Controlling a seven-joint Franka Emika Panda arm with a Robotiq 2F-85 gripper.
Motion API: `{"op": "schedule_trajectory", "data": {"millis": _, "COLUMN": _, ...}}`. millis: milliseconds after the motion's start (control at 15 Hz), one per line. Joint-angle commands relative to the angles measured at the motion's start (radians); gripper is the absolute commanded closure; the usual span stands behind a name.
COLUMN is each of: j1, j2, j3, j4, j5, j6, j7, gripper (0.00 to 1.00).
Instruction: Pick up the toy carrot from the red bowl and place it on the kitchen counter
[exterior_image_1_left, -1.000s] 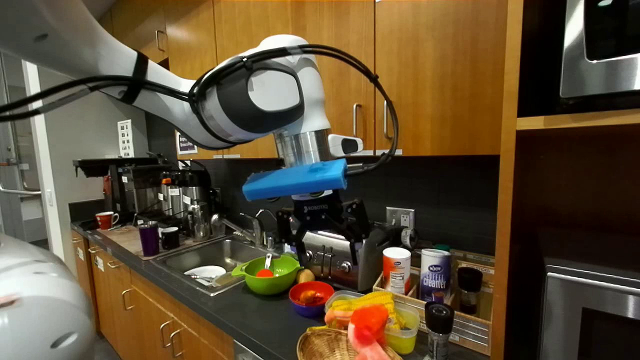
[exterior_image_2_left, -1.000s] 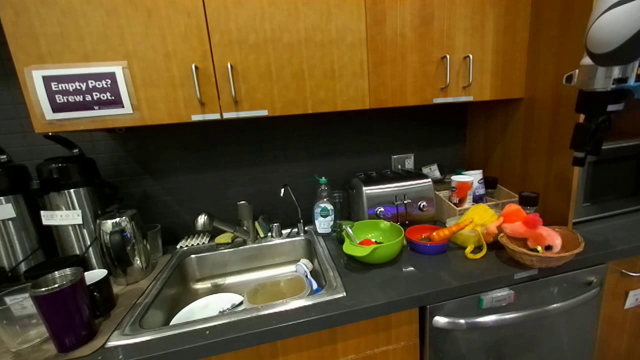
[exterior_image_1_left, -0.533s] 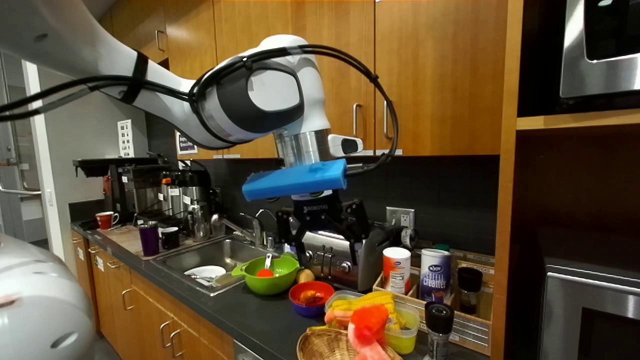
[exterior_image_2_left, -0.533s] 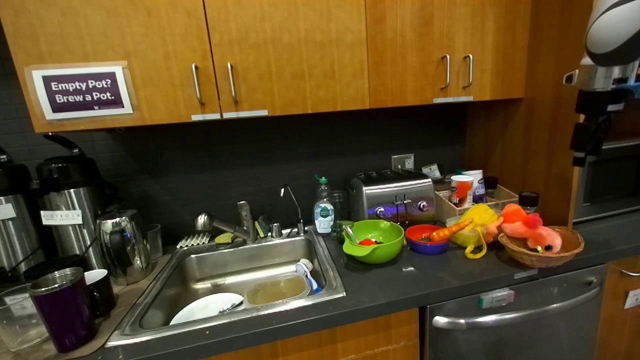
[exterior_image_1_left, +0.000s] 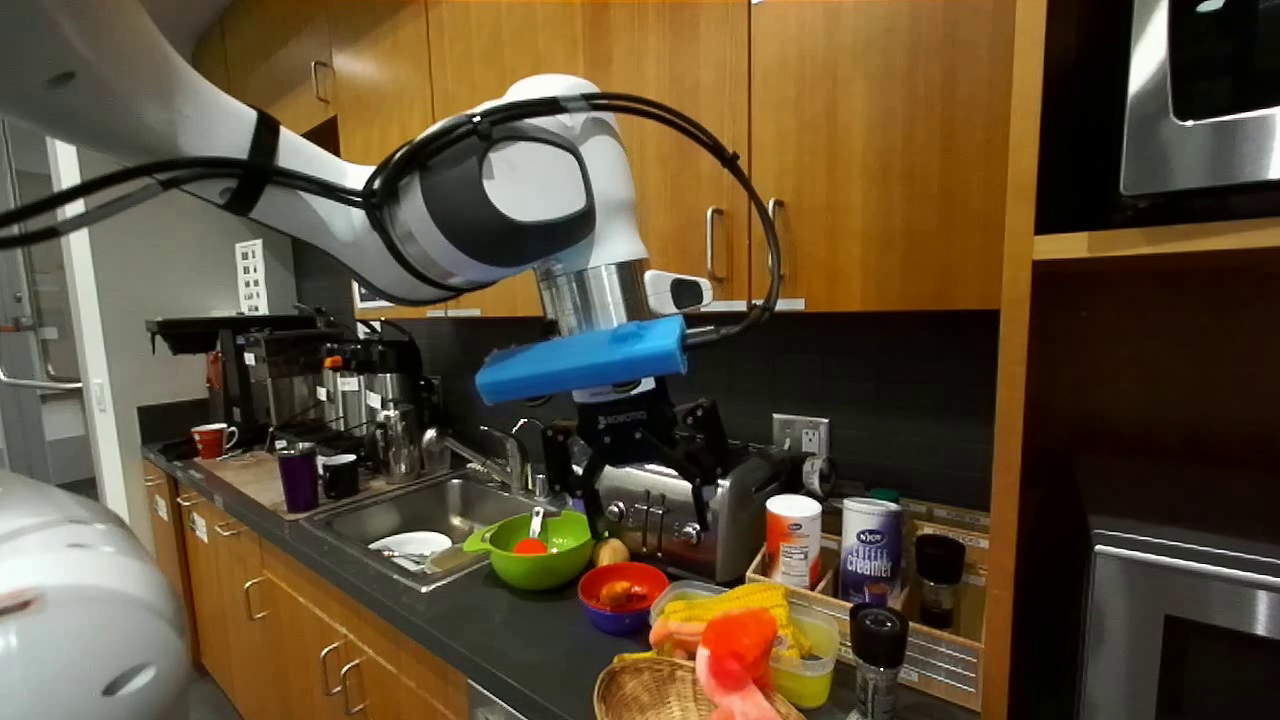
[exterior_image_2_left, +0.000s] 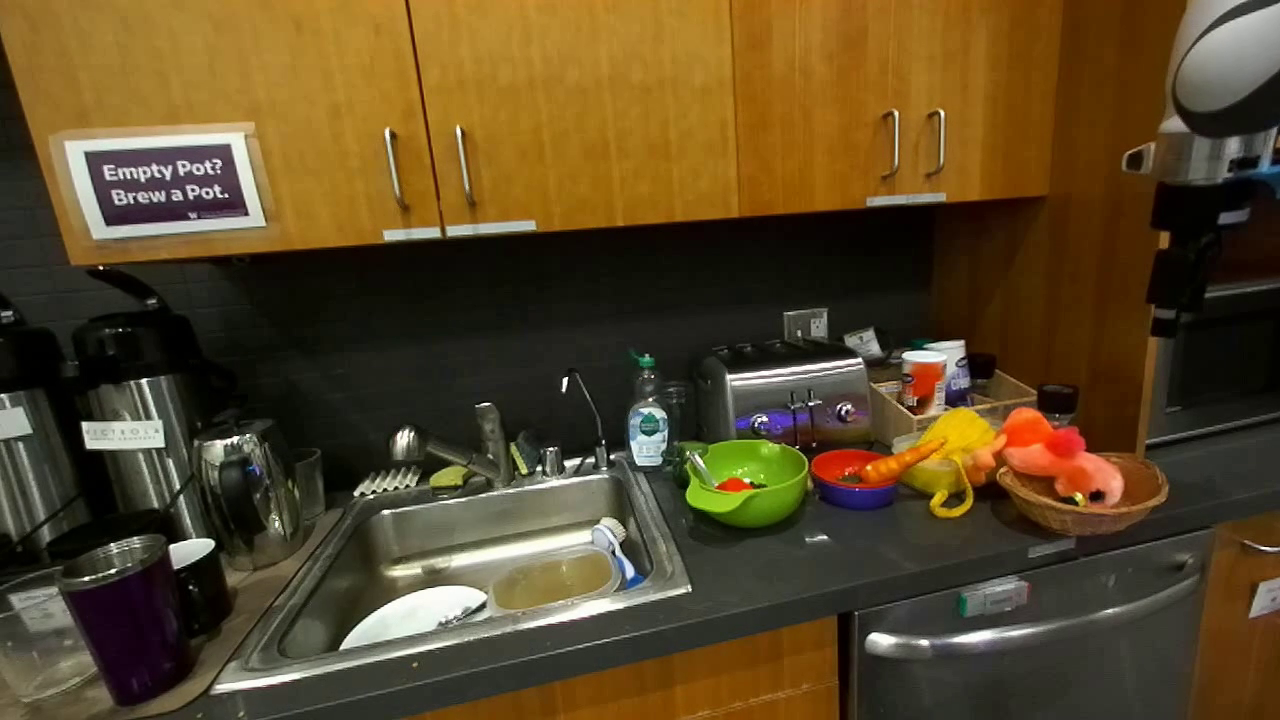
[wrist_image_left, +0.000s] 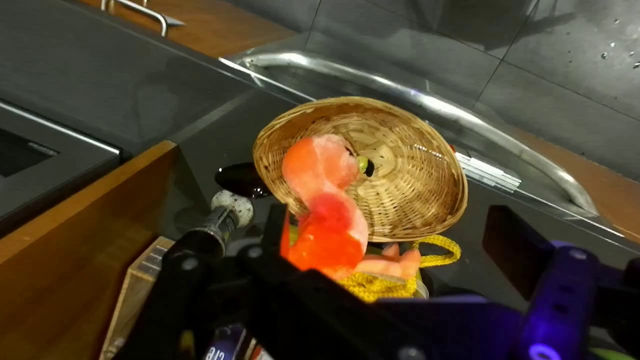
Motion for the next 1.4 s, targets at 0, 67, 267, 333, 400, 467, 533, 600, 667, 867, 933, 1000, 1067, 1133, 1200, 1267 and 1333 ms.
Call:
{"op": "schedule_trajectory", "data": {"millis": 0, "j1": 0.018, "j2": 0.022, "j3": -0.024, "j4": -0.047, "j5": -0.041, "j6": 0.184, "j7": -0.037, "gripper": 0.0}}
{"op": "schedule_trajectory", "data": {"millis": 67, "j1": 0.022, "j2": 0.042, "j3": -0.034, "j4": -0.056, "j5": -0.041, "j6": 0.248, "j7": -0.045, "gripper": 0.0}}
{"op": "schedule_trajectory", "data": {"millis": 267, "j1": 0.066, "j2": 0.128, "j3": -0.082, "j4": -0.076, "j5": 0.005, "j6": 0.446, "j7": -0.089, "gripper": 0.0}}
{"op": "schedule_trajectory", "data": {"millis": 333, "j1": 0.093, "j2": 0.169, "j3": -0.098, "j4": -0.068, "j5": 0.03, "j6": 0.498, "j7": -0.109, "gripper": 0.0}}
{"op": "schedule_trajectory", "data": {"millis": 400, "j1": 0.123, "j2": 0.202, "j3": -0.115, "j4": -0.074, "j5": 0.058, "j6": 0.554, "j7": -0.129, "gripper": 0.0}}
{"op": "schedule_trajectory", "data": {"millis": 467, "j1": 0.151, "j2": 0.23, "j3": -0.13, "j4": -0.077, "j5": 0.091, "j6": 0.595, "j7": -0.154, "gripper": 0.0}}
{"op": "schedule_trajectory", "data": {"millis": 533, "j1": 0.188, "j2": 0.264, "j3": -0.144, "j4": -0.079, "j5": 0.131, "j6": 0.633, "j7": -0.183, "gripper": 0.0}}
{"op": "schedule_trajectory", "data": {"millis": 600, "j1": 0.225, "j2": 0.294, "j3": -0.159, "j4": -0.077, "j5": 0.176, "j6": 0.658, "j7": -0.217, "gripper": 0.0}}
{"op": "schedule_trajectory", "data": {"millis": 667, "j1": 0.268, "j2": 0.325, "j3": -0.176, "j4": -0.073, "j5": 0.227, "j6": 0.68, "j7": -0.254, "gripper": 0.0}}
{"op": "schedule_trajectory", "data": {"millis": 867, "j1": 0.397, "j2": 0.406, "j3": -0.216, "j4": -0.06, "j5": 0.379, "j6": 0.706, "j7": -0.378, "gripper": 0.0}}
{"op": "schedule_trajectory", "data": {"millis": 933, "j1": 0.437, "j2": 0.424, "j3": -0.227, "j4": -0.054, "j5": 0.432, "j6": 0.699, "j7": -0.423, "gripper": 0.0}}
{"op": "schedule_trajectory", "data": {"millis": 1000, "j1": 0.465, "j2": 0.446, "j3": -0.231, "j4": -0.046, "j5": 0.477, "j6": 0.691, "j7": -0.463, "gripper": 0.0}}
{"op": "schedule_trajectory", "data": {"millis": 1067, "j1": 0.488, "j2": 0.465, "j3": -0.235, "j4": -0.038, "j5": 0.519, "j6": 0.682, "j7": -0.503, "gripper": 0.0}}
{"op": "schedule_trajectory", "data": {"millis": 1133, "j1": 0.496, "j2": 0.484, "j3": -0.23, "j4": -0.03, "j5": 0.553, "j6": 0.676, "j7": -0.53, "gripper": 0.0}}
{"op": "schedule_trajectory", "data": {"millis": 1200, "j1": 0.426, "j2": 0.444, "j3": -0.172, "j4": -0.06, "j5": 0.534, "j6": 0.677, "j7": -0.486, "gripper": 0.0}}
{"op": "schedule_trajectory", "data": {"millis": 1267, "j1": 0.428, "j2": 0.457, "j3": -0.163, "j4": -0.058, "j5": 0.552, "j6": 0.676, "j7": -0.496, "gripper": 0.0}}
{"op": "schedule_trajectory", "data": {"millis": 1333, "j1": 0.419, "j2": 0.462, "j3": -0.152, "j4": -0.058, "j5": 0.553, "j6": 0.676, "j7": -0.495, "gripper": 0.0}}
